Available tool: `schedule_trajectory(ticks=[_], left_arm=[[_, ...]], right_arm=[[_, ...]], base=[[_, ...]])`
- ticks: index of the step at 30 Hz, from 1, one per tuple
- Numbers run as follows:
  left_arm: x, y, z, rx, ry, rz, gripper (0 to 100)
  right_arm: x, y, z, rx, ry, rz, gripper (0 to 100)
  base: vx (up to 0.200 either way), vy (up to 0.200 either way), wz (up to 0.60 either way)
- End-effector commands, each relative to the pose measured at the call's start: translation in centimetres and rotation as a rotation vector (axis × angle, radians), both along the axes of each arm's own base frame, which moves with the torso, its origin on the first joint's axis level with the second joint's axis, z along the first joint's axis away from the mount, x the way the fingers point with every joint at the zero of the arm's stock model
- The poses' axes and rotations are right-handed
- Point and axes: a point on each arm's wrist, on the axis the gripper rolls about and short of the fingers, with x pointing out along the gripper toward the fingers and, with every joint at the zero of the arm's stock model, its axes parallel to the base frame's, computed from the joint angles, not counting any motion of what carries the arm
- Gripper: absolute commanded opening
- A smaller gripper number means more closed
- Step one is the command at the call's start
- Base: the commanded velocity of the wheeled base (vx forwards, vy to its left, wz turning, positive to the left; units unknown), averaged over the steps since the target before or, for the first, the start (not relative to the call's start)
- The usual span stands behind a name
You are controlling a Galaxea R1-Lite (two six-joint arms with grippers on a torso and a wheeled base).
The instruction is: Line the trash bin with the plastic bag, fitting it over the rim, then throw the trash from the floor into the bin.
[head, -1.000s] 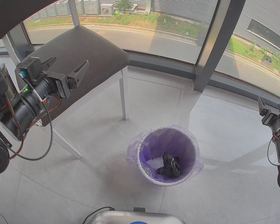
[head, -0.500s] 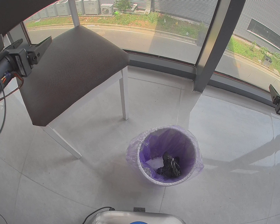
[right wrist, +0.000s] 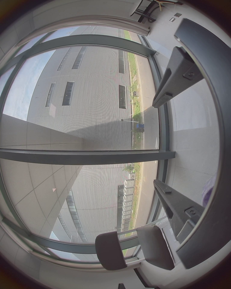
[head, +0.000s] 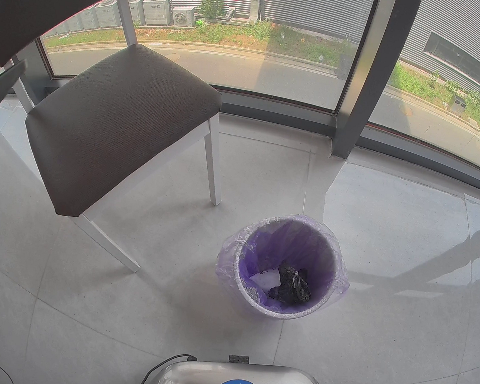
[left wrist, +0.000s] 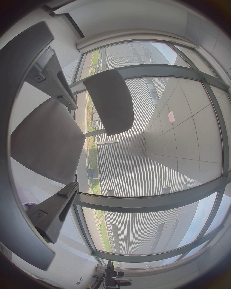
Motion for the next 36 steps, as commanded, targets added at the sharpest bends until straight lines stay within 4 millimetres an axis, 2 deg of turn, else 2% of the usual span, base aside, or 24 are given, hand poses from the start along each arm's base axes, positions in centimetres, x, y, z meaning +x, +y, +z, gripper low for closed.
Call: schedule_trajectory(ticks=[1, 7, 13, 16, 23, 25, 26, 30, 36], left_arm=[[-7.0, 1.8, -0.3, -0.016, -0.064, 0.015, 100], [-11.2, 2.8, -0.8, 0.023, -0.06, 0.039, 100], [-13.1, 3.1, -0.6, 0.011, -0.057, 0.126, 100], [-14.0, 3.2, -1.0, 0.014, -0.048, 0.149, 100], [-16.9, 3.4, -2.9, 0.021, -0.021, 0.176, 100], [-17.0, 3.5, -3.0, 0.02, -0.024, 0.176, 100], [-18.0, 3.6, -3.7, 0.02, -0.025, 0.175, 100], [-18.9, 3.7, -4.4, 0.021, -0.025, 0.173, 100], [-19.7, 3.8, -5.0, 0.02, -0.031, 0.172, 100]], right_arm=[[-8.0, 0.3, 0.8, -0.004, -0.096, 0.003, 100], [-13.4, 0.5, 0.8, -0.01, -0.094, 0.009, 100], [-15.8, 0.5, 3.0, -0.012, -0.108, 0.018, 100], [-16.7, 0.5, 3.5, -0.015, -0.111, 0.043, 100], [-21.3, 0.1, 0.6, -0.016, -0.066, 0.103, 100], [-21.5, 0.1, 0.5, -0.016, -0.07, 0.103, 100], [-23.3, 0.0, -0.8, -0.017, -0.068, 0.101, 100], [-25.1, -0.1, -2.4, -0.019, -0.082, 0.098, 100], [-26.5, -0.1, -4.4, -0.02, -0.085, 0.091, 100]], base=[[0.0, 0.0, 0.0], [0.0, 0.0, 0.0], [0.0, 0.0, 0.0], [0.0, 0.0, 0.0], [0.0, 0.0, 0.0], [0.0, 0.0, 0.0], [0.0, 0.0, 0.0], [0.0, 0.0, 0.0], [0.0, 0.0, 0.0]])
